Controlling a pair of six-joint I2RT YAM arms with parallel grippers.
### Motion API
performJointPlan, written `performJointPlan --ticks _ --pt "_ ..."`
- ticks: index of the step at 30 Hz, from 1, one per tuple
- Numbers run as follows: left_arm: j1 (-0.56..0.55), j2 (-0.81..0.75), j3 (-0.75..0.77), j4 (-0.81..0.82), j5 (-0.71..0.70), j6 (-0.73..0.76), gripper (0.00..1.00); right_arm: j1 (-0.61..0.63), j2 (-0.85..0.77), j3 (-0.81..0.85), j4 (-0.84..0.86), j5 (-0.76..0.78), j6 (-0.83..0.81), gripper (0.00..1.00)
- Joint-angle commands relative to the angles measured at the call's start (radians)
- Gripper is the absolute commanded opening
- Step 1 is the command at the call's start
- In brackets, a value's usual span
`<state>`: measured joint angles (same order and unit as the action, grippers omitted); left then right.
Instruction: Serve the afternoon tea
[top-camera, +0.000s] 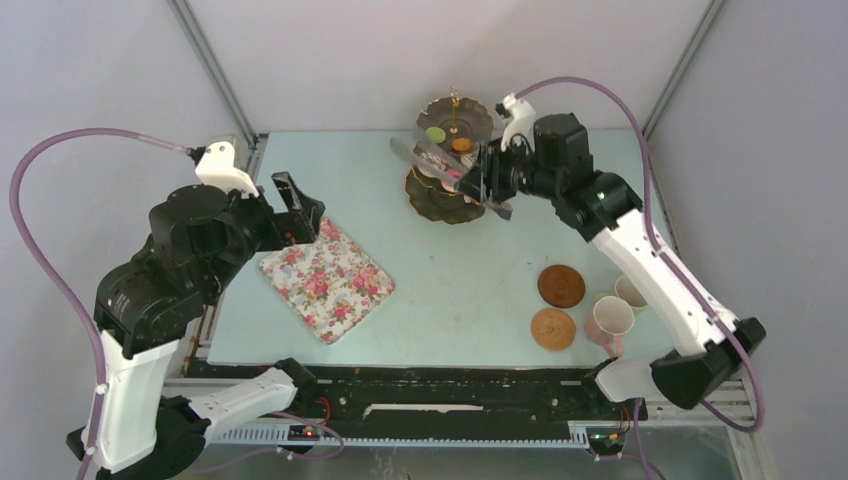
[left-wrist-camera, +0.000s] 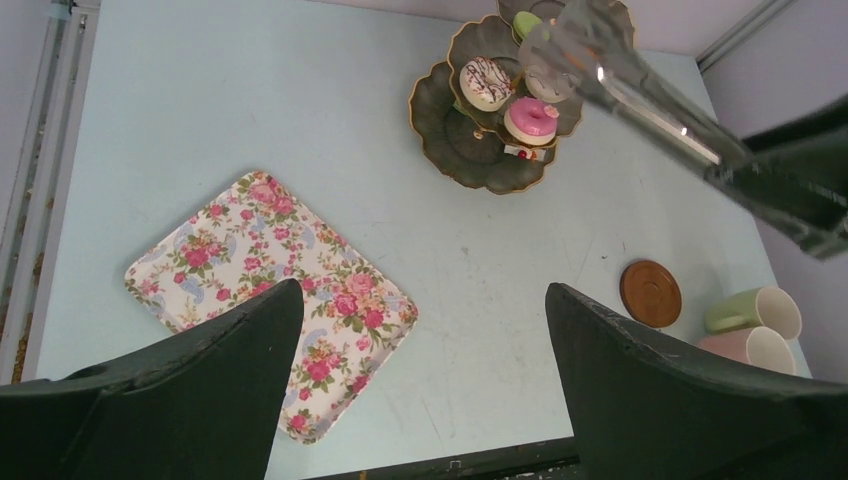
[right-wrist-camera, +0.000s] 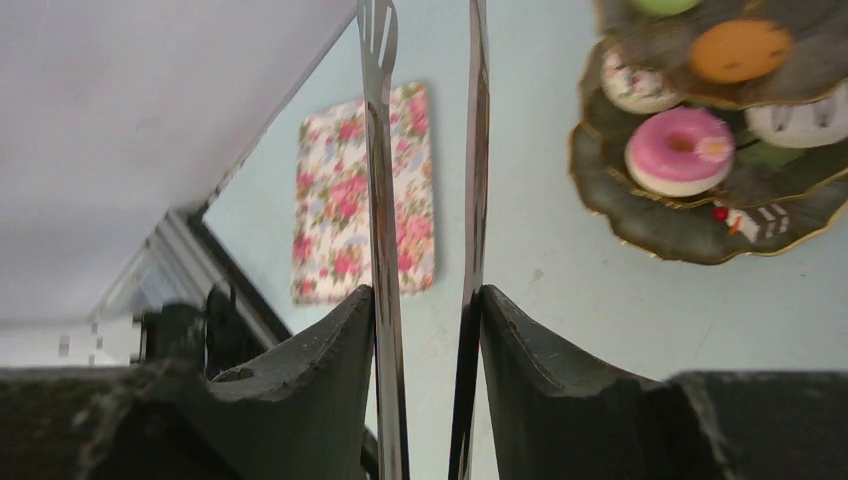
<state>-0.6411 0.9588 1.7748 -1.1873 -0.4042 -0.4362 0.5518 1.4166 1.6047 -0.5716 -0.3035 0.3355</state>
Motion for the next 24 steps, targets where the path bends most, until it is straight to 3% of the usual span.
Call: performJointPlan --ticks 1,10,18,24 --pt "-0.006 0.018 -0.004 0.049 0.027 -0.007 0.98 0.062 -0.106 -0.115 -0.017 -0.040 -0.111 0.44" --pt "-0.006 0.027 -0.060 0.106 0.055 -0.049 0.98 0.247 -0.183 -0.379 -0.132 0.142 -0.122 0.42" --pt "-0.006 0.053 -0.085 0.120 0.111 -0.131 0.98 0.324 -0.167 -0.600 -0.004 0.240 0.007 0.43" --pt "-0.006 0.006 -0.188 0.119 0.143 -0.215 0.98 0.350 -0.073 -0.640 0.101 0.290 0.091 0.42"
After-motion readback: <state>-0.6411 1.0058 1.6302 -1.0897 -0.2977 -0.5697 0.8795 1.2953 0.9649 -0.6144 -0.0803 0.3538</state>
